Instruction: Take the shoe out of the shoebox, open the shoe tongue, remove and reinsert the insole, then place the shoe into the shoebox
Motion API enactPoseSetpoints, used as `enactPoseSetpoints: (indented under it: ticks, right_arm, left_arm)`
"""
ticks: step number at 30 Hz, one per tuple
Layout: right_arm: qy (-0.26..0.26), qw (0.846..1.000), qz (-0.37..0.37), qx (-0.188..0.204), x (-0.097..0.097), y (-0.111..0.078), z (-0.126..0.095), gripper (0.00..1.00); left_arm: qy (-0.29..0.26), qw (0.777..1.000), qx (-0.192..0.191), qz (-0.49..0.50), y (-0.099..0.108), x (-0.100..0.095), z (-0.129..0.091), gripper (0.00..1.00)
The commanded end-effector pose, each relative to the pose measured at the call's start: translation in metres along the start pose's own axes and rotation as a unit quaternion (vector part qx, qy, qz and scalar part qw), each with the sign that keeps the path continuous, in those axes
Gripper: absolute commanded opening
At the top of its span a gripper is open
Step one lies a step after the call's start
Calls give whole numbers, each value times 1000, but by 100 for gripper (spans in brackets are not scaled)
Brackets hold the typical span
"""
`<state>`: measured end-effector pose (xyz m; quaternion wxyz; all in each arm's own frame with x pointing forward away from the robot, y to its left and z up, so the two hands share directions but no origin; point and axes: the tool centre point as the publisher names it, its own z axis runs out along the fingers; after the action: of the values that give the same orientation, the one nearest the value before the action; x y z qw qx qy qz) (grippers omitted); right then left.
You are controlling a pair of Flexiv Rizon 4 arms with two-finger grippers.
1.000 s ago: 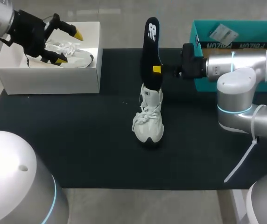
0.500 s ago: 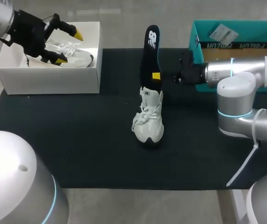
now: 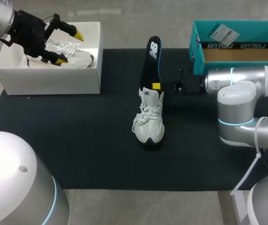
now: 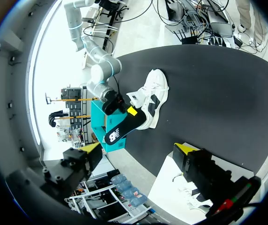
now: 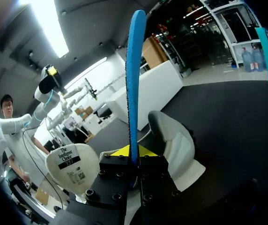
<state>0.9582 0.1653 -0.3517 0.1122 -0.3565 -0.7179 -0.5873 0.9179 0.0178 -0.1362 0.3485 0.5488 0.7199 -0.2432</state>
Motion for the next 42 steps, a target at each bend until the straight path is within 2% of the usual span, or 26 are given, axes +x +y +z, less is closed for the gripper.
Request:
enactPoseSetpoints:
  ticks: [1,6,7,8,9,11,12,20,27,30,31,32,36,42]
  right_arm:
    - [-3,1000,6,-1,4,-11,4,0]
    - [-6,1000,9,-7,7,-14,1,0]
    - [-7,1000,6,-9,7,-11,0,3]
    - [-9,1000,1,-11,6,-9,-2,18]
    - [-9,1000,-4,-13,6,-5,-3,28]
    - [-9,1000,-11,-12,4,1,-4,44]
    - [-10,1000,-14,-11,3,4,-5,48]
    - [-17,999,-41,-12,-3,29,-13,42]
    - [-17,998,-54,-7,-10,43,-16,17]
    - [-15,998,-56,-6,-12,45,-15,11]
    - [-15,998,-57,-6,-12,45,-14,8]
    - [-14,998,-57,-6,-12,46,-14,0]
    - [-14,998,-57,-7,-11,46,-13,0]
    - [-7,999,-37,2,-7,29,-10,0]
  left_arm:
    - [2,1000,0,0,0,0,0,100]
    - [2,1000,0,0,0,0,0,100]
    - [2,1000,0,0,0,0,0,100]
    - [2,1000,0,0,0,0,0,100]
    - [2,1000,0,0,0,0,0,100]
    - [2,1000,0,0,0,0,0,100]
    - [2,1000,0,0,0,0,0,100]
    - [2,1000,0,0,0,0,0,100]
    - [2,1000,0,0,0,0,0,100]
    - [2,1000,0,0,0,0,0,100]
    - [2,1000,0,0,0,0,0,100]
    - [2,1000,0,0,0,0,0,100]
    - [2,1000,0,0,0,0,0,100]
    - [2,1000,0,0,0,0,0,100]
